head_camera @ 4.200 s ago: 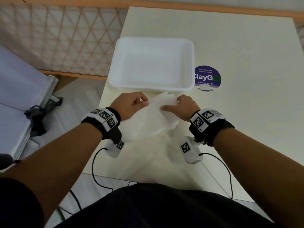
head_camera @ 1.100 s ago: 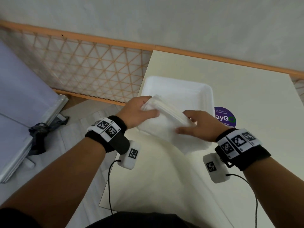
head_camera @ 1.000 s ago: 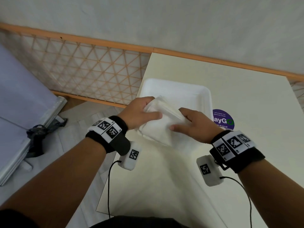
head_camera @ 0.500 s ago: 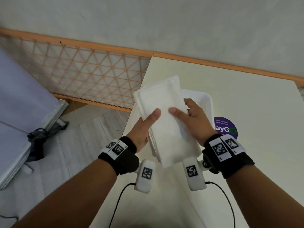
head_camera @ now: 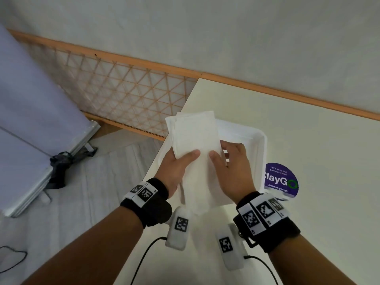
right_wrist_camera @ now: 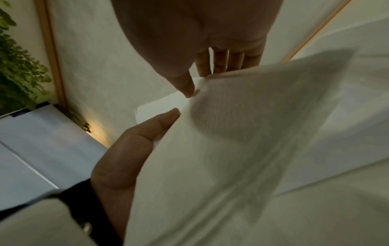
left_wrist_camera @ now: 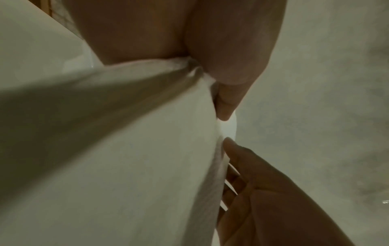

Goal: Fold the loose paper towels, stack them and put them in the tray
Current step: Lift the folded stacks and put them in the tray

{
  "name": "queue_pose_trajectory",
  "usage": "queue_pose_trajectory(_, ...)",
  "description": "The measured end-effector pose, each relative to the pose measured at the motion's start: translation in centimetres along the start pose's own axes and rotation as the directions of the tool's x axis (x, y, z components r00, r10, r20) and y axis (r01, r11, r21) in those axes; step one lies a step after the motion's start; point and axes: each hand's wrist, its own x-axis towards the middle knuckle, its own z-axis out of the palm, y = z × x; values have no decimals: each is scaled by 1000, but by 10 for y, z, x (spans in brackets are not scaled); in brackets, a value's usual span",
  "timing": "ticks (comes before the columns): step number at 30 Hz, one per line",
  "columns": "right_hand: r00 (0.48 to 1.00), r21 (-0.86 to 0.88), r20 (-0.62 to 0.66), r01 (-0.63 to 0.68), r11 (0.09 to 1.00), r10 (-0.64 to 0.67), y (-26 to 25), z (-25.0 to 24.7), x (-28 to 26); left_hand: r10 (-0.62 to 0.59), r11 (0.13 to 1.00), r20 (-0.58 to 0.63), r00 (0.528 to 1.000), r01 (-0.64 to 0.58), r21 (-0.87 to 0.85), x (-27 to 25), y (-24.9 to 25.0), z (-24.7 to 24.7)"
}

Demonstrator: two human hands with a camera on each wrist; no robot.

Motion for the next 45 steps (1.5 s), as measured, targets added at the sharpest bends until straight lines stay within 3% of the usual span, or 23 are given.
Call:
queue_pose_trajectory(5, 999, 14, -35, 38, 999, -38, 1, 0, -2, 6, 1000, -55, 998, -5, 12, -3, -7, 2)
queue_pose_trajectory(11, 982, 190, 187, -13, 982, -24, -6, -6, -2, 17, 1000, -92, 996, -15, 15, -6, -7, -3)
queue_pose_trajectory(14, 962, 163, 265, -114, 980, 68, -7, -5, 4, 10, 1000, -103, 995, -9, 7, -2, -7, -9)
queue_pose_trajectory(17, 945, 96, 319, -106, 990, 70, -10, 0, 8, 10, 1000, -73, 997, -10, -6, 1, -6, -13)
queue_pose_trajectory(24, 937, 254, 320, -230, 940, 142, -27, 30, 14, 9, 1000, 6, 1000, -9, -9, 10, 2, -31)
queue_pose_trajectory(28, 939, 207, 298, -237, 949, 170, -32, 39, 22, 13, 1000, 19, 1000, -13, 11, 19, 7, -44)
queue_pose_trajectory(32, 922, 69, 361, -176, 982, 140, -39, 37, 34, -13, 1000, 6, 1000, 13, 1, 30, 13, -60)
queue_pose_trajectory(36, 944, 57, 304, -149, 987, 125, -47, 37, 53, -36, 999, -25, 999, 36, -28, 43, 16, -75)
queue_pose_trajectory(41, 949, 201, 176, -295, 934, 262, -36, 37, 87, -34, 999, -69, 997, 37, 35, 57, 20, -100)
queue_pose_trajectory(45, 889, 126, 170, -447, 886, 425, -8, 49, 114, -7, 996, -117, 993, 18, 91, 65, 28, -128)
